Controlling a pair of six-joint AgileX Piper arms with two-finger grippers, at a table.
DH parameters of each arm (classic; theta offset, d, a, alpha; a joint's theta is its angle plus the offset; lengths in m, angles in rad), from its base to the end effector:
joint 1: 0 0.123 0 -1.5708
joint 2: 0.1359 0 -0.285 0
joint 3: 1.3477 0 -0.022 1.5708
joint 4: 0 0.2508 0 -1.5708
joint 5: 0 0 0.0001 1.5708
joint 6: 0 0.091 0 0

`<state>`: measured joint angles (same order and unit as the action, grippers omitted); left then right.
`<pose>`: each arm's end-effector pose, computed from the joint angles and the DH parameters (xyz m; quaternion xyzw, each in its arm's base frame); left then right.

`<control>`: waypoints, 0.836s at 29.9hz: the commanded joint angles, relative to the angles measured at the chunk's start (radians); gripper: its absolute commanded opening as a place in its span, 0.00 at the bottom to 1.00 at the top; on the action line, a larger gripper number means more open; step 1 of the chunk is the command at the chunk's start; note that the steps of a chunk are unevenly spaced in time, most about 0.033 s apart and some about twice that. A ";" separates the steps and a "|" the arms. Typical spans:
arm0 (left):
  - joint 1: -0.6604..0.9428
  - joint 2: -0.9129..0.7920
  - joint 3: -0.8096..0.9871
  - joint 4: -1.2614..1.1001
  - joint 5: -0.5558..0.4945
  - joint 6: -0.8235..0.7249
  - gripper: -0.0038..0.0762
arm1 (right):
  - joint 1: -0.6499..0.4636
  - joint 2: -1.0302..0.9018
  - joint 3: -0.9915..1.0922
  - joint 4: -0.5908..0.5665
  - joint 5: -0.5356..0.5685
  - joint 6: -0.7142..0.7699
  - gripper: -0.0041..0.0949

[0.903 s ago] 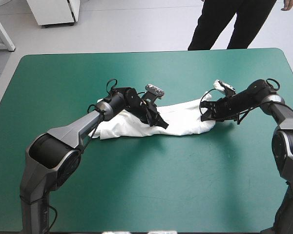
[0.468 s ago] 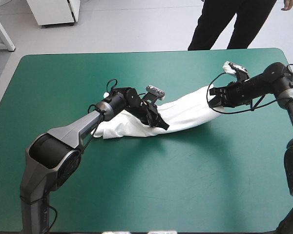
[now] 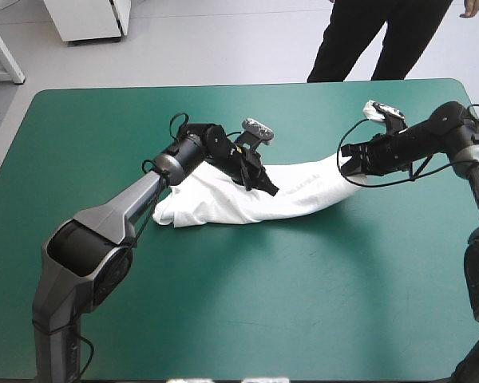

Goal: Fold the cloth

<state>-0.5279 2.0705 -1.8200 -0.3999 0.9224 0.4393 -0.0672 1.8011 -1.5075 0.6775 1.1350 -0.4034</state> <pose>0.3862 -0.2579 0.2584 0.3729 0.8788 -0.1927 0.2271 0.3790 0.0263 0.2884 -0.0534 0.9413 0.2815 0.1785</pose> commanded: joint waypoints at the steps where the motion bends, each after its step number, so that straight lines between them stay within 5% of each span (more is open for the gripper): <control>1: 0.001 -0.108 -0.108 0.043 0.041 -0.051 0.04 | 0.016 -0.055 -0.032 0.057 -0.016 -0.005 0.03; 9: 0.108 -0.313 -0.142 0.063 0.175 -0.055 0.04 | 0.100 -0.055 -0.039 0.176 -0.033 -0.014 0.03; 25: 0.154 -0.720 -0.142 0.088 0.234 -0.078 0.04 | 0.462 0.080 -0.282 0.232 -0.235 0.028 0.03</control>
<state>-0.3754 1.4119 -1.9356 -0.2930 1.2058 0.3749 0.3435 1.8778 -1.7235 0.8551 0.9525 -0.3805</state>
